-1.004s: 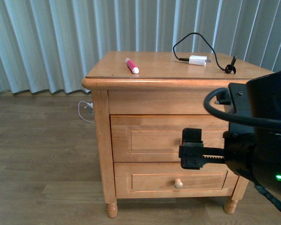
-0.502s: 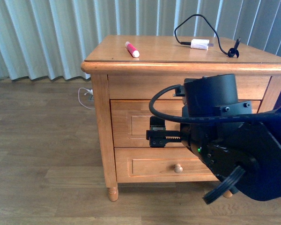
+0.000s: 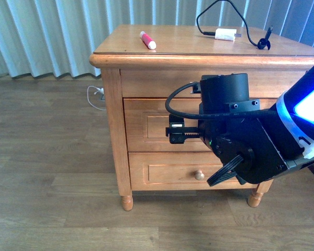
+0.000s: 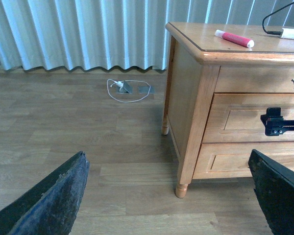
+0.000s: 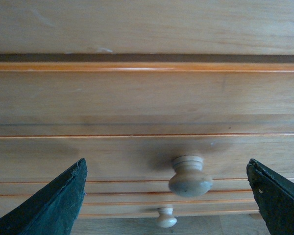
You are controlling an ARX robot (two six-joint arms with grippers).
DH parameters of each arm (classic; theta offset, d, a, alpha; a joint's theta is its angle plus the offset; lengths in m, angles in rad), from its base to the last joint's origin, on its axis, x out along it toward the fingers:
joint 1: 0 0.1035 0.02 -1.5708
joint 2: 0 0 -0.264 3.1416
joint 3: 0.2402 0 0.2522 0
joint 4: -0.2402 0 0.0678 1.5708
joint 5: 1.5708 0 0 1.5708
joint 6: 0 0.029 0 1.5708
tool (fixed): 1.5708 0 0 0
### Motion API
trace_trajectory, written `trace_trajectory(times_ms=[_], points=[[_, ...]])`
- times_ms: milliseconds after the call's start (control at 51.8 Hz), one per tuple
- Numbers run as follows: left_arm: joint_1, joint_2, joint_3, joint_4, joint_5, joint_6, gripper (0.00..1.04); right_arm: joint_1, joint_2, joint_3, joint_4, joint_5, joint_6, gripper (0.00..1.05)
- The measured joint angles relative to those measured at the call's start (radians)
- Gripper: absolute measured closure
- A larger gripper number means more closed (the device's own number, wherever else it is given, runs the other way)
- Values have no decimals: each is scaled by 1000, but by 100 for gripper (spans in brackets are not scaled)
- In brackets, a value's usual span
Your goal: Place pink marker in drawer with both arms
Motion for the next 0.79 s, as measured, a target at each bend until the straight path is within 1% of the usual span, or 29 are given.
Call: trace_trajectory(times_ms=[135, 290, 425, 618, 656, 733, 753, 791], points=[[0, 0, 0, 0, 0, 0, 6, -19, 17, 13, -1, -11, -11, 8], [0, 0, 0, 0, 0, 0, 6, -24, 37, 23, -2, -18, -21, 8], [0, 0, 0, 0, 0, 0, 6, -29, 45, 30, -4, -42, -24, 8], [0, 0, 0, 0, 0, 0, 6, -31, 45, 31, 2, -43, -32, 9], [0, 0, 0, 0, 0, 0, 6, -31, 45, 31, 3, -43, -33, 14], [0, 0, 0, 0, 0, 0, 6, -31, 45, 30, 3, -43, -36, 32], [0, 0, 0, 0, 0, 0, 6, -31, 45, 30, 3, -43, -36, 34], [0, 0, 0, 0, 0, 0, 6, -31, 45, 30, 3, -43, -36, 41]])
